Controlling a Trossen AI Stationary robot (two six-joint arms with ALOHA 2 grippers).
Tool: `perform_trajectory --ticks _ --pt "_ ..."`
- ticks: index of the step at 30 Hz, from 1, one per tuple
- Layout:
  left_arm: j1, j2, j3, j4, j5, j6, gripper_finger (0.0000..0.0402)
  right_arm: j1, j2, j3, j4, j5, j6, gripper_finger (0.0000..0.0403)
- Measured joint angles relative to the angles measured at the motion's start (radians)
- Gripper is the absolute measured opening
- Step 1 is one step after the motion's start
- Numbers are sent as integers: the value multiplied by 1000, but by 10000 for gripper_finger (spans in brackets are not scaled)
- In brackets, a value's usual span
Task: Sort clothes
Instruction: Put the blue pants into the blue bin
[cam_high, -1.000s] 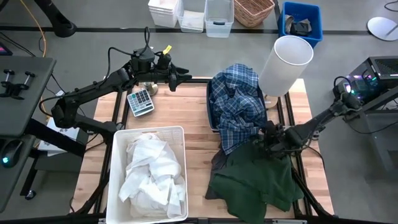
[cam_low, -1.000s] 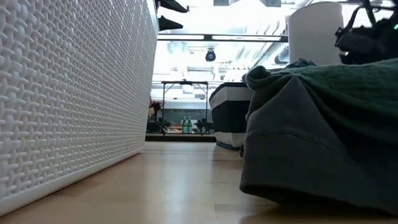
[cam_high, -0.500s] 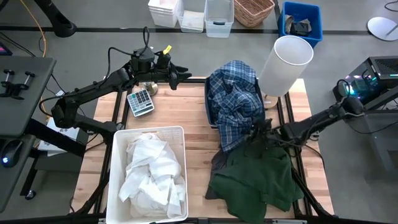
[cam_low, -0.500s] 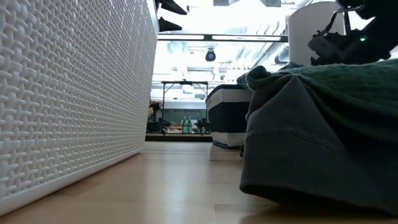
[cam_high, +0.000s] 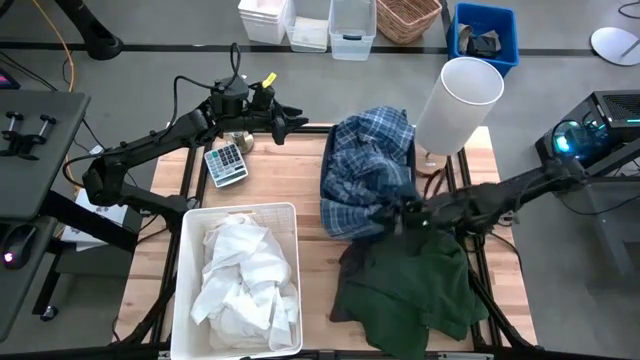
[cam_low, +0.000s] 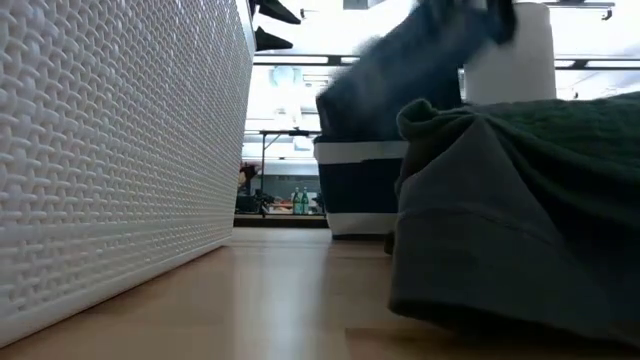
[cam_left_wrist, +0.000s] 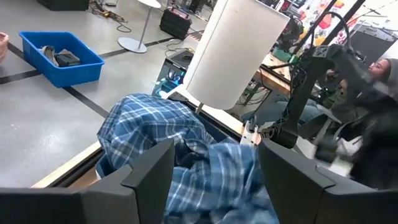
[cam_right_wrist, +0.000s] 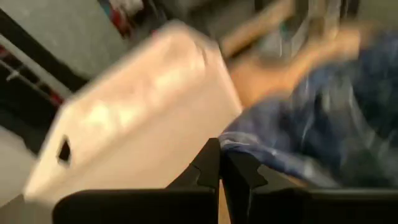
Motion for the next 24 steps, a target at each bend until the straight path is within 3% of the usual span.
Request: perform_trajectory --ticks 5,9,14,17,21,24 --pt "0 0 0 -2 0 -1 220 -78 9 216 -222 282 -204 1" --pt "0 0 0 -2 0 -10 220 -190 9 276 -385 448 -201 1" --pt "-1 0 0 -4 0 -11 220 -341 31 182 -444 401 -62 1" --pt "-2 0 0 -5 0 -11 220 -434 79 81 -311 348 -28 0" --pt "-2 0 0 -6 0 -11 220 -553 195 -19 -51 199 -22 0" --pt "-2 0 0 -6 0 -12 220 -611 320 -43 -36 144 65 0"
